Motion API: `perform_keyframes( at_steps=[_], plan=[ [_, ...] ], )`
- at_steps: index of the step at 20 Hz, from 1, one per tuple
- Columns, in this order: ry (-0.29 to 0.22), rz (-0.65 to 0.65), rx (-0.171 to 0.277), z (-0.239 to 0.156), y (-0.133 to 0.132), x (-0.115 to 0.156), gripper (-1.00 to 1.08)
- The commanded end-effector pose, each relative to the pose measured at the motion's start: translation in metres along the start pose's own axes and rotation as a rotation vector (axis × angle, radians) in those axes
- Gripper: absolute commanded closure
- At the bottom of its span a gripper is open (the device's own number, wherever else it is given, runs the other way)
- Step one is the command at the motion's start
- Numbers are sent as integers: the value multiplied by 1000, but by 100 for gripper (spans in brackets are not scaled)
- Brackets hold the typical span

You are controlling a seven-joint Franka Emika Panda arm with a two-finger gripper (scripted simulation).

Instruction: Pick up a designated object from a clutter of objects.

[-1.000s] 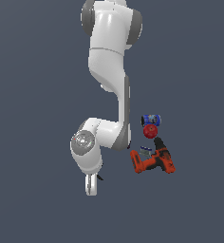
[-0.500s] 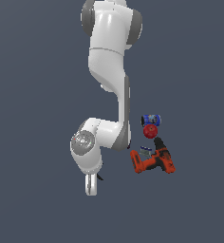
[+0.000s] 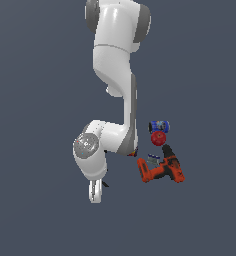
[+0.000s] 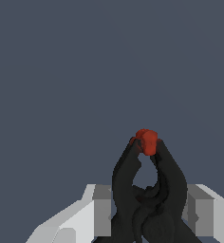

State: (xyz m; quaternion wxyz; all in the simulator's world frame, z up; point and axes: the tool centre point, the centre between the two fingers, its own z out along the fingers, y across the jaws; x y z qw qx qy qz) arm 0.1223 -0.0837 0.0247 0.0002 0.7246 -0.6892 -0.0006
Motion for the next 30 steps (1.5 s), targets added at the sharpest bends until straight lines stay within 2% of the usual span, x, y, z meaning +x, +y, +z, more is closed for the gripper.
perform_keyframes(
  at_steps=[1,9,30],
  plan=[
    [0,0,1,-8,5,1,108],
    [-2,0,1,-49,33,7,108],
    [-5,1,1,-205,140,33,108]
  ],
)
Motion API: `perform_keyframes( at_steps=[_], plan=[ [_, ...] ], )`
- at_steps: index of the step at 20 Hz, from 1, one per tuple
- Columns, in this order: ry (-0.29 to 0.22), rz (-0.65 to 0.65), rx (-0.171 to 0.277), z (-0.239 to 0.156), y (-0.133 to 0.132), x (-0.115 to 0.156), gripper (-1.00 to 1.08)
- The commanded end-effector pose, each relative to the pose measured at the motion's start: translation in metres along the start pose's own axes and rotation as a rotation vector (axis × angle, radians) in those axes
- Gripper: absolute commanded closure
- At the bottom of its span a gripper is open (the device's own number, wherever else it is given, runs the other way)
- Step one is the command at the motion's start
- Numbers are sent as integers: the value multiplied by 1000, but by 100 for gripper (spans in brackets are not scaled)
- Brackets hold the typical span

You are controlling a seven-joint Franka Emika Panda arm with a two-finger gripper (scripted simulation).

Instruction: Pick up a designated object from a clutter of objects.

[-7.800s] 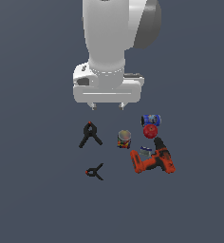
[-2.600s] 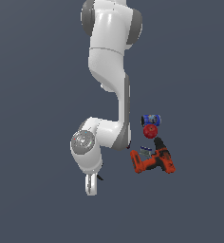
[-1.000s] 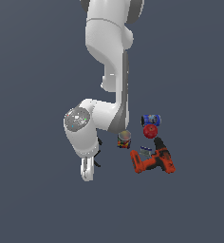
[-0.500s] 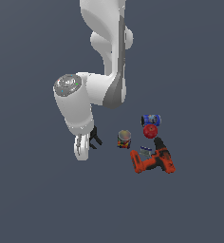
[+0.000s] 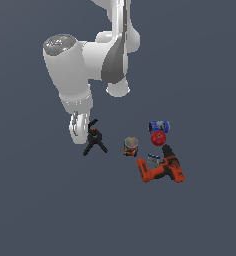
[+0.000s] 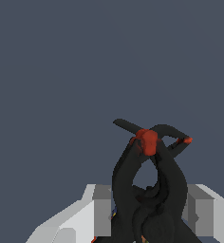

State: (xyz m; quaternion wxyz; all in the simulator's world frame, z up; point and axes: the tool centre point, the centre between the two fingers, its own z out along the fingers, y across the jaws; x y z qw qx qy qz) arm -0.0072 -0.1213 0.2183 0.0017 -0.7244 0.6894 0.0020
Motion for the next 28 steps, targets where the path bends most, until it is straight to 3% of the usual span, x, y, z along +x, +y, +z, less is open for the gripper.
perform_keyframes(
  at_steps=[1,16,28],
  plan=[
    [1,0,0,-20,13,3,108],
    [6,1,0,-124,77,21,108],
    [5,-1,0,-146,88,24,108]
  ],
)
